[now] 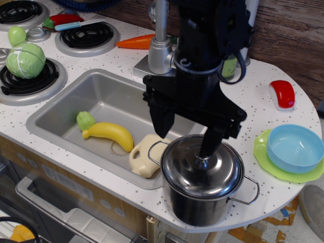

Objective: Take lid off pot or pan

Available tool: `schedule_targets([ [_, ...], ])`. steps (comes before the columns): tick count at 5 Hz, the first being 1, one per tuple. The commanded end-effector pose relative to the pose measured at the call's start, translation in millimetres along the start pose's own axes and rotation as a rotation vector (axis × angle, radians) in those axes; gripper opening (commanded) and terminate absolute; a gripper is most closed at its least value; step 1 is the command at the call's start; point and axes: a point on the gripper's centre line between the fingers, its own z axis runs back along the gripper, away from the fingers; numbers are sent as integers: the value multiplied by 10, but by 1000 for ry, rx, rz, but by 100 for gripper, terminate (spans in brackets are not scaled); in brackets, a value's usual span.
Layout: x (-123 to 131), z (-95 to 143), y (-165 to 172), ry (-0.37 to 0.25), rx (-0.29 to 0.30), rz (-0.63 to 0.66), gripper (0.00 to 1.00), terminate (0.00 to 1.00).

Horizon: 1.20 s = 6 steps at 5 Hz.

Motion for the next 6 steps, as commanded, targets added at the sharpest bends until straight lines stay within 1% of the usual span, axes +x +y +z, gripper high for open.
schedule_targets([
  [1,-8,-55,-142,-24,-22,-40,100,0],
  [2,8,-155,-160,-58,-33,-67,100,0],
  [3,0,-259,-190,-69,-51,-64,100,0],
  [4,7,-305,-174,-58,-58,-52,0,0],
  [6,39,-229,-188,-38,-65,-39,0,0],
])
